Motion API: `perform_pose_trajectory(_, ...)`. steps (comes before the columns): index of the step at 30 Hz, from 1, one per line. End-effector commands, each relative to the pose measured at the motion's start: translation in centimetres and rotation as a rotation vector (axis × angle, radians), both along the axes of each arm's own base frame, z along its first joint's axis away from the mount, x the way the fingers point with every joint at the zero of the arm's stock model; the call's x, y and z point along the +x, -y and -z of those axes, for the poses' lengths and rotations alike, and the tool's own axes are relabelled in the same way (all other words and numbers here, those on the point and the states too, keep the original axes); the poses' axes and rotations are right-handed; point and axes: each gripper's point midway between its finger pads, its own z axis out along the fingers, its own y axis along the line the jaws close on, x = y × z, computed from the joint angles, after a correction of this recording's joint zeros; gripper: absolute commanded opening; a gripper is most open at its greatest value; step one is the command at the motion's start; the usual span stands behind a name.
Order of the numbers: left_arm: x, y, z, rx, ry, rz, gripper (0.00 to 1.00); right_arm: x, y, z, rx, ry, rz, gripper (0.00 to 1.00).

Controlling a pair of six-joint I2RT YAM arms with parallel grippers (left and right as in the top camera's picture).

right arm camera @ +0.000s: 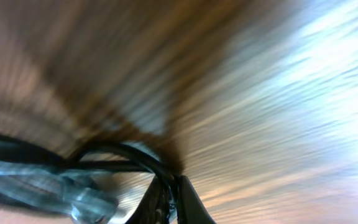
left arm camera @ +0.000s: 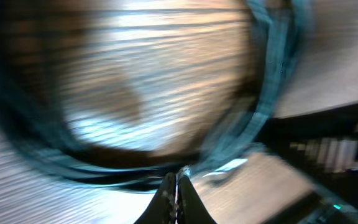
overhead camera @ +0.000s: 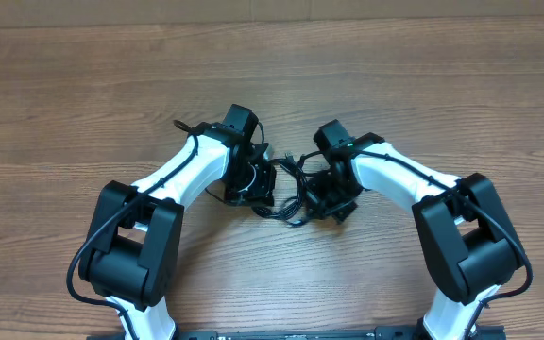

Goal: Untangle cables
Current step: 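Pull a strand rightward with the right gripper while the left holds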

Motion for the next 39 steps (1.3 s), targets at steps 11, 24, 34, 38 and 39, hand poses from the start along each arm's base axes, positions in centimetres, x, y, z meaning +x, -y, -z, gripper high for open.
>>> perform_pose_trajectory(11, -0.3, -0.2, 0.1, -0.001, -0.004, 0.017, 0.23, 1.4, 2.3, -1.0, 0.07, 0.02, 0.012, 0.04)
perform_pose_trajectory(24, -0.8, 2.7, -1.8, -0.208, -0.019, 0.073, 0.26, 1.8, -2.7, -4.4, 0.425, 0.03, -0.033, 0.04)
perform_pose_trajectory(34, -0.1, 3.0, -1.8, -0.208, -0.028, 0.009, 0.23, 2.1, -2.8, -4.4, 0.43, 0.042, -0.03, 0.04)
perform_pose_trajectory(38, 0.1, 3.1, -1.9, -0.209, -0.029, -0.011, 0.09, 2.3, -2.9, -4.4, 0.425, 0.033, -0.001, 0.04)
perform_pose_trajectory(39, 0.2, 3.1, -1.9, -0.21, -0.026, -0.011, 0.04, 2.5, -2.9, -4.4, 0.426, 0.032, 0.01, 0.04)
